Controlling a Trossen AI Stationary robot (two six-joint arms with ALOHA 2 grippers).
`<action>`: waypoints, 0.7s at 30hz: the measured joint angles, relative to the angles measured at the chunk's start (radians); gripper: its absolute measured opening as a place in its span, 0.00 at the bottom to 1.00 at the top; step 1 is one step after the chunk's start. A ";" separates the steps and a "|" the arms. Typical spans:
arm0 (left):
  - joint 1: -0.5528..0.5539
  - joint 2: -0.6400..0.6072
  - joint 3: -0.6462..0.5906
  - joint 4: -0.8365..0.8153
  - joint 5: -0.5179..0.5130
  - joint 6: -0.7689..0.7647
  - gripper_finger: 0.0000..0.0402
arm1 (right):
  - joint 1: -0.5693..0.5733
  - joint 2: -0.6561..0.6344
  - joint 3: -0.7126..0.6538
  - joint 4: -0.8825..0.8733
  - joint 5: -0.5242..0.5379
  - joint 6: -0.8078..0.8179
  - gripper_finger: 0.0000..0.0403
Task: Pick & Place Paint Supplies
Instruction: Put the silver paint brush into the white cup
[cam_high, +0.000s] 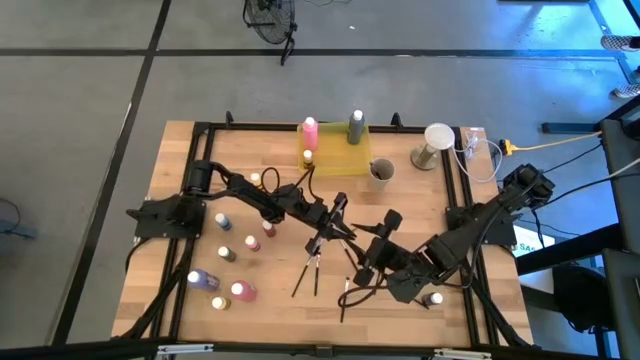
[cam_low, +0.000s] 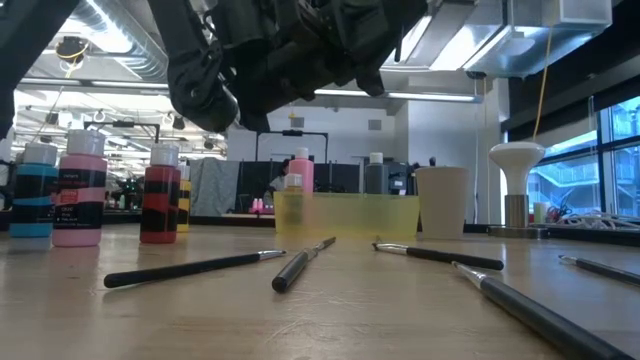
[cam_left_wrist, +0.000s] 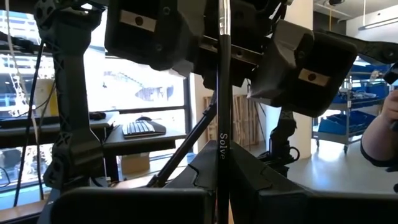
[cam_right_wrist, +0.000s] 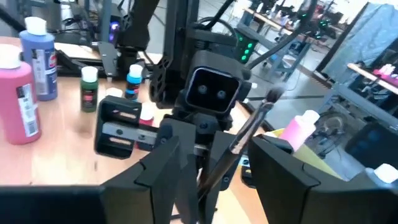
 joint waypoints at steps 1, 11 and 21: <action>0.000 0.000 0.000 0.000 0.000 0.000 0.03 | -0.002 0.000 0.000 0.000 -0.016 0.000 0.47; -0.001 0.000 0.000 0.000 -0.007 0.000 0.03 | -0.024 0.000 0.000 0.000 -0.056 0.008 0.29; -0.001 0.000 0.001 0.001 0.001 0.018 0.03 | -0.025 -0.001 0.001 0.001 -0.077 0.016 0.05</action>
